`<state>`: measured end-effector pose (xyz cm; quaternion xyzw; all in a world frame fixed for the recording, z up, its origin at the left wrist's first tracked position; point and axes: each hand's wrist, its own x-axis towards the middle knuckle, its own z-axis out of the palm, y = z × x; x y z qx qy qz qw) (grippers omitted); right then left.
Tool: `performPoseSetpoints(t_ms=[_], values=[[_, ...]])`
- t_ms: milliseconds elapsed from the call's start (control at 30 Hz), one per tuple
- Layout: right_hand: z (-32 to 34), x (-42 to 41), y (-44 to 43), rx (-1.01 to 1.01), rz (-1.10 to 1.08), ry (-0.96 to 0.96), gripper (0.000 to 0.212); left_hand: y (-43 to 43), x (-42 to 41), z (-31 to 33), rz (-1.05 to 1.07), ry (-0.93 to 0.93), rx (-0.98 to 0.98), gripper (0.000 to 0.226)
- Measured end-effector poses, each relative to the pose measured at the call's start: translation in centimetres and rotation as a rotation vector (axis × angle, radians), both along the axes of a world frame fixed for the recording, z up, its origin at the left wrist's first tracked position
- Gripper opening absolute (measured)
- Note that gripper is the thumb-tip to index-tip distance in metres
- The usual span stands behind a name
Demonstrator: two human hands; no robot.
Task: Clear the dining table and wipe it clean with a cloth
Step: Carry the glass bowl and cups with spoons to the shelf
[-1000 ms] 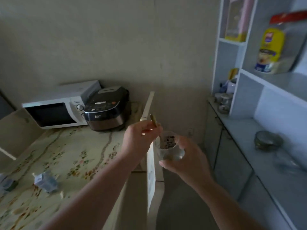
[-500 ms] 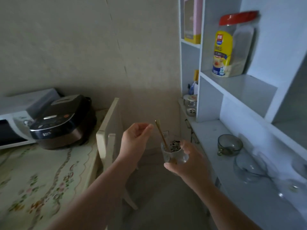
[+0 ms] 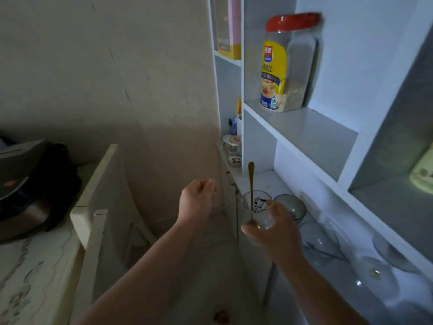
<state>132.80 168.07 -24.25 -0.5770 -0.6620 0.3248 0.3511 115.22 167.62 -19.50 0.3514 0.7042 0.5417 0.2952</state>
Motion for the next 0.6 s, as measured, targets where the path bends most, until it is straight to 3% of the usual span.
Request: performPoseSetpoints(t_ms=[200, 367, 600], values=[[-1.7, -1.8, 6.1, -0.059, -0.081, 0.016, 0.08, 8.1, -1.6, -1.9, -0.154, 0.074, -0.071, 0.022], [-2.9, -4.4, 11.8, -0.155, -0.152, 0.071, 0.072, 14.9, -3.6, -3.7, -0.335, 0.125, -0.185, 0.025], [-5.7, -7.0, 18.5, -0.218, -0.298, 0.119, 0.068, 21.7, -5.7, -5.8, -0.528, 0.153, -0.293, 0.01]])
